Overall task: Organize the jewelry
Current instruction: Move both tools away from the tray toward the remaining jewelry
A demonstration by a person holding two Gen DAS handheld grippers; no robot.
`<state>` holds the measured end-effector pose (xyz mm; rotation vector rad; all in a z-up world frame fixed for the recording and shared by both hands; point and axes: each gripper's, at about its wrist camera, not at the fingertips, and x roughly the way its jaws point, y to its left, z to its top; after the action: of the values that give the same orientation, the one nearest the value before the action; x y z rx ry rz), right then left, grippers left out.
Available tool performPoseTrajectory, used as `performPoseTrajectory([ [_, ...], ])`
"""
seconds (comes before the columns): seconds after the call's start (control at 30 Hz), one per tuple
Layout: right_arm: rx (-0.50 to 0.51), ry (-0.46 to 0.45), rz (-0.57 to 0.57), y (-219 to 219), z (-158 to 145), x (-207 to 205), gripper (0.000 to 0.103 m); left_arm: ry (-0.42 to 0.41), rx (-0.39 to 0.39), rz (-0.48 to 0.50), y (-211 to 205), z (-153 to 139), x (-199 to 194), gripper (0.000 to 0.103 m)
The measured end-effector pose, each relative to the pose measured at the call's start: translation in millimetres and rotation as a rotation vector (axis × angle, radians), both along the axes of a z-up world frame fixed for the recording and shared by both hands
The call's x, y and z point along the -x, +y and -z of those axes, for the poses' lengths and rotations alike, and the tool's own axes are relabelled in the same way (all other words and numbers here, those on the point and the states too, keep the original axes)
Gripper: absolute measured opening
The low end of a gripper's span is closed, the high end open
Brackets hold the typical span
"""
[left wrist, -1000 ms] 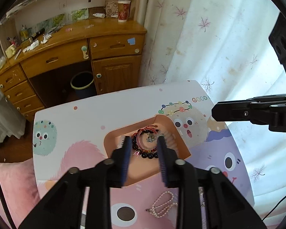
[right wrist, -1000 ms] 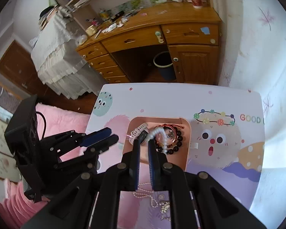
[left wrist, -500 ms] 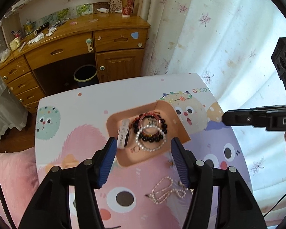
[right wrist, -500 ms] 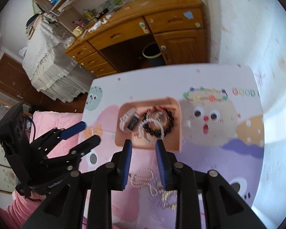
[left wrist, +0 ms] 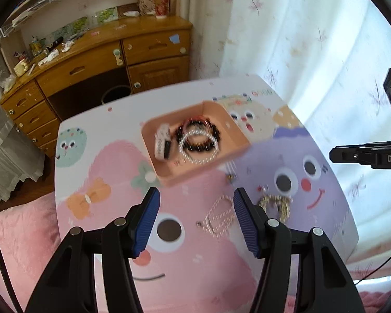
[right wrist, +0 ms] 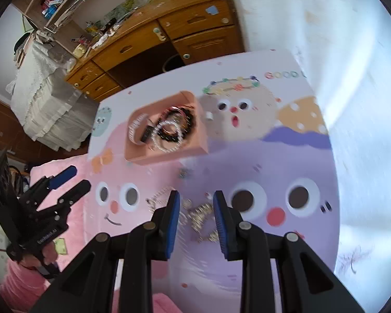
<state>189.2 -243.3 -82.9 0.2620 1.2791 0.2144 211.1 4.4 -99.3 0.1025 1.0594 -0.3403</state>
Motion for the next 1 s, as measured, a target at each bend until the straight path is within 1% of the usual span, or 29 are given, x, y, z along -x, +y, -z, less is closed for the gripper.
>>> performPoseTrajectory([
  [0.13,0.027,-0.02,-0.016,-3.7,10.4,29.6,0.026,0.04,-0.024,0.018,-6.2,11.4,12.3,0.057],
  [0.3,0.103,-0.101,-0.126,6.1,23.6,65.3,0.026,0.092,-0.056,0.045,-12.5,25.7,19.4,0.057],
  [0.37,0.117,-0.137,-0.15,9.5,32.1,78.2,0.026,0.106,-0.074,0.056,-14.8,31.3,20.3,0.06],
  [0.4,0.12,-0.147,-0.158,10.3,35.5,82.6,0.026,0.115,-0.088,0.061,-15.8,34.4,20.6,0.065],
  [0.43,0.127,-0.16,-0.167,11.8,40.5,87.6,0.027,0.122,-0.098,0.065,-16.6,37.5,20.5,0.068],
  [0.47,0.141,-0.173,-0.175,13.5,45.8,92.1,0.029,0.127,-0.104,0.069,-17.0,40.1,19.5,0.068],
  [0.5,0.149,-0.186,-0.183,15.0,49.5,96.0,0.038,0.138,-0.111,0.075,-17.9,44.2,18.6,0.069],
  [0.53,0.155,-0.2,-0.19,16.5,53.9,98.7,0.045,0.149,-0.118,0.078,-18.7,47.5,17.3,0.069],
  [0.57,0.159,-0.222,-0.198,19.0,58.9,102.3,0.058,0.165,-0.128,0.081,-19.8,52.5,15.8,0.069],
  [0.6,0.155,-0.238,-0.204,21.0,61.8,104.0,0.066,0.179,-0.135,0.084,-20.6,57.7,14.2,0.07],
  [0.63,0.147,-0.261,-0.213,23.3,65.5,106.2,0.068,0.191,-0.142,0.087,-21.7,63.0,12.9,0.07],
  [0.7,0.163,-0.292,-0.23,29.2,74.3,107.8,0.073,0.212,-0.161,0.095,-24.6,74.1,10.3,0.07],
  [0.87,0.231,-0.318,-0.247,41.7,103.6,104.7,0.075,0.25,-0.204,0.124,-34.0,97.5,5.1,0.07],
  [0.93,0.243,-0.311,-0.24,43.1,115.1,101.5,0.078,0.251,-0.231,0.141,-39.2,105.7,3.0,0.071],
  [1.0,0.232,-0.286,-0.237,43.2,126.4,96.6,0.081,0.247,-0.254,0.149,-42.9,112.8,1.5,0.07],
])
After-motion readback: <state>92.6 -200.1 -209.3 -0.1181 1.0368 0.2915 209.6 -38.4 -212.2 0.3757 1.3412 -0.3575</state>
